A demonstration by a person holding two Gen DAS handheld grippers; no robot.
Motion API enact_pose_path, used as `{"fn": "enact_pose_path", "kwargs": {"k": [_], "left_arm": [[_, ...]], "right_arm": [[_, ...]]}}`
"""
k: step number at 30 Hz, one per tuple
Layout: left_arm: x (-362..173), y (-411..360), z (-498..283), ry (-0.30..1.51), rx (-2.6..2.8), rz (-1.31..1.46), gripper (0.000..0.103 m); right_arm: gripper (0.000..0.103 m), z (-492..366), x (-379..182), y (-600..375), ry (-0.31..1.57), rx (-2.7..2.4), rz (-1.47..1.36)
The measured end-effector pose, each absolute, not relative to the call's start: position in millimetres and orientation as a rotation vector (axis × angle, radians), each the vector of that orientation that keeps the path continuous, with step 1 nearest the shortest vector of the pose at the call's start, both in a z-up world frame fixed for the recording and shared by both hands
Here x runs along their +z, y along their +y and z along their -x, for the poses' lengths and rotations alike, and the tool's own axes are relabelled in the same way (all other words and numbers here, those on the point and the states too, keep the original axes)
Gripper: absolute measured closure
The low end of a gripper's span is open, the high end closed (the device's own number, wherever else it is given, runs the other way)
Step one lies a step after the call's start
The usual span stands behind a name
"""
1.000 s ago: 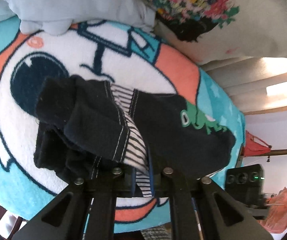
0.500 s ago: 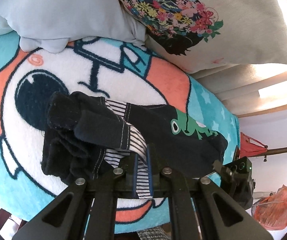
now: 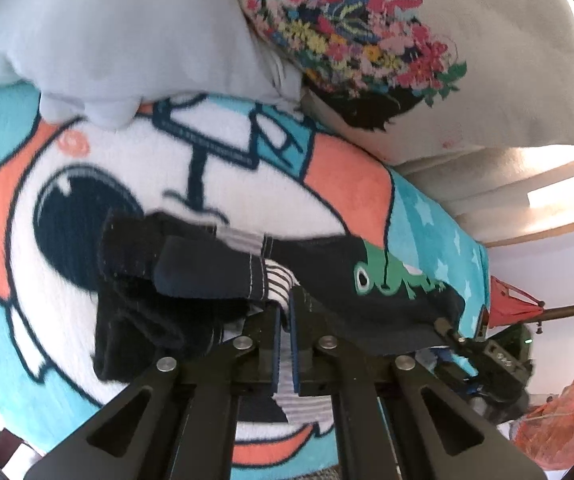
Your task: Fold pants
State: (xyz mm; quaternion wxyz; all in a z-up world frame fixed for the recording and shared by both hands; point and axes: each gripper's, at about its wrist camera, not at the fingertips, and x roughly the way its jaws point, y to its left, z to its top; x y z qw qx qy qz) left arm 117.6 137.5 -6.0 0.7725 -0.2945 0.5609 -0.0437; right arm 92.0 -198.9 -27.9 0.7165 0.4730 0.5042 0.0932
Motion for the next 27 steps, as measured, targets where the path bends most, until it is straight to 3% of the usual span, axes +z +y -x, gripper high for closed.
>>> {"fn": "enact_pose_path", "kwargs": {"k": [7, 16, 20, 27], "left_arm": [[3, 143, -162, 1.159, -0.006, 0.548, 0.099], [-11, 163, -193, 1.156, 0.070, 0.534, 0.093], [-4, 172, -192, 1.148, 0.060, 0.539, 0.090], [11, 194, -180, 1.126, 0.033, 0.580, 0.089]], "right_arm": [[0.079, -155, 12, -184, 1.088, 0.239, -0.857], [0.078, -234, 21, -151, 1.117, 0.208, -0.600], [0.053, -250, 18, -152, 1.125, 0.155, -0.562], [0.047, -241, 32, -168, 1.093, 0.169, -0.564]]}}
